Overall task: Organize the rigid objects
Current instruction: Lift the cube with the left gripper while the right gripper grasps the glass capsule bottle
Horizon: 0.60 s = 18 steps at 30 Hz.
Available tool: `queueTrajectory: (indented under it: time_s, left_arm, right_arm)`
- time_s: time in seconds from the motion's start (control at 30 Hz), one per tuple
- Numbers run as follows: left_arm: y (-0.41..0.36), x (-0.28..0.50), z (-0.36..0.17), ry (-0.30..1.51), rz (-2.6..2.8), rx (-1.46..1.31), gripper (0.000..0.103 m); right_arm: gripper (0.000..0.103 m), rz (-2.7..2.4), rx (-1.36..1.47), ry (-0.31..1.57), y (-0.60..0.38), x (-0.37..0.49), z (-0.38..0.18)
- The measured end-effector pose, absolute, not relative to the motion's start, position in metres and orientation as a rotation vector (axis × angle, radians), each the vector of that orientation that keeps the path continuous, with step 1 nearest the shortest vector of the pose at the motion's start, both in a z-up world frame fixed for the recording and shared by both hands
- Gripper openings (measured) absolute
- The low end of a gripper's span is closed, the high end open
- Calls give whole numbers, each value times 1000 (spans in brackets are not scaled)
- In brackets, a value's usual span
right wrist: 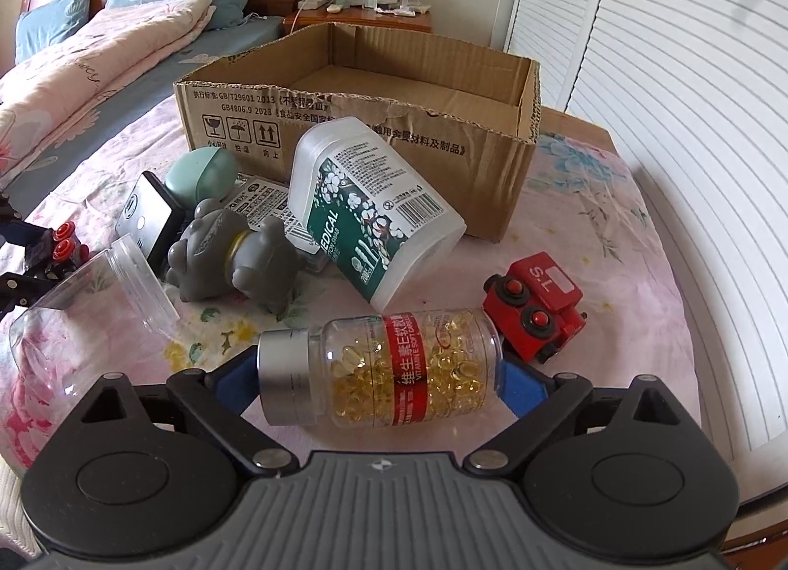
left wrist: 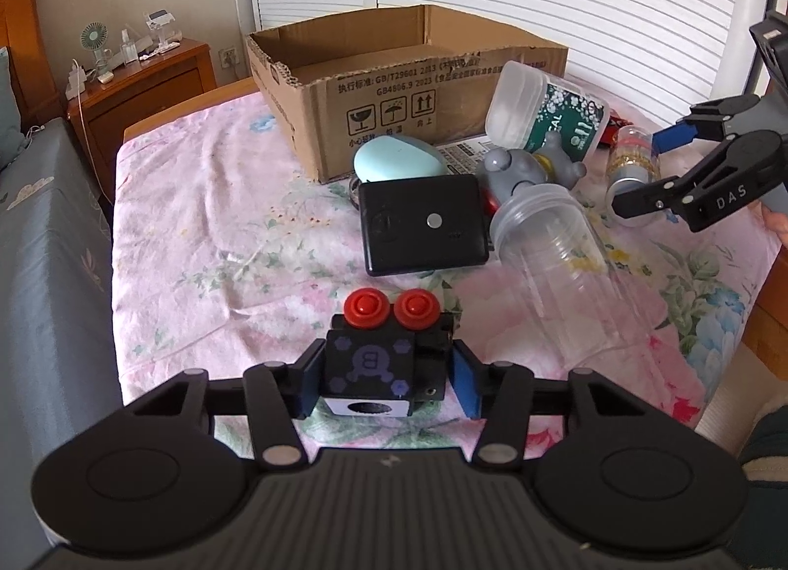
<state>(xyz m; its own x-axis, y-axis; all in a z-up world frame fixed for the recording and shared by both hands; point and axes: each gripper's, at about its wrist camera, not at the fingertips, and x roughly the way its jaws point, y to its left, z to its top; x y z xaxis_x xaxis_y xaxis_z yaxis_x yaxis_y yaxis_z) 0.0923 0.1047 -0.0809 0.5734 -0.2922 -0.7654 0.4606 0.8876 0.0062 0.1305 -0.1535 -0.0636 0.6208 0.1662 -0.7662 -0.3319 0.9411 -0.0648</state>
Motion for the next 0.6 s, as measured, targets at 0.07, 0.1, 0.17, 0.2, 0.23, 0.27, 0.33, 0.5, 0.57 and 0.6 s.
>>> queueTrajectory:
  time_s: [0.07, 0.1, 0.17, 0.2, 0.23, 0.27, 0.33, 0.5, 0.57, 0.6]
  left_arm:
    - [104, 93, -79, 867, -440, 211, 50]
    - [104, 93, -78, 870, -438, 212, 50]
    - [104, 93, -75, 871, -433, 221, 50]
    - [104, 93, -73, 870, -427, 220, 50]
    - [105, 94, -70, 870, -421, 216, 50]
    - [106, 95, -67, 872, -418, 209, 50]
    - [106, 96, -58, 872, -415, 197, 50]
    - [101, 103, -29, 842, -424, 195, 50]
    - [96, 110, -17, 824, -432, 200, 50]
    - [93, 114, -10, 813, -435, 203, 50]
  right_arm:
    - [99, 294, -204, 872, -155, 131, -62]
    - [99, 300, -203, 878, -156, 130, -60]
    - [99, 319, -204, 886, -157, 129, -57]
    - [99, 326, -209, 889, -157, 128, -54]
    - [99, 328, -215, 888, -158, 127, -52]
    - [98, 332, -221, 887, -158, 126, -50]
    - [98, 347, -223, 886, -160, 125, -43]
    - [98, 391, -223, 873, -165, 124, -22]
    - [98, 403, -229, 857, -167, 125, -12]
    - [98, 410, -230, 848, -169, 127, -7]
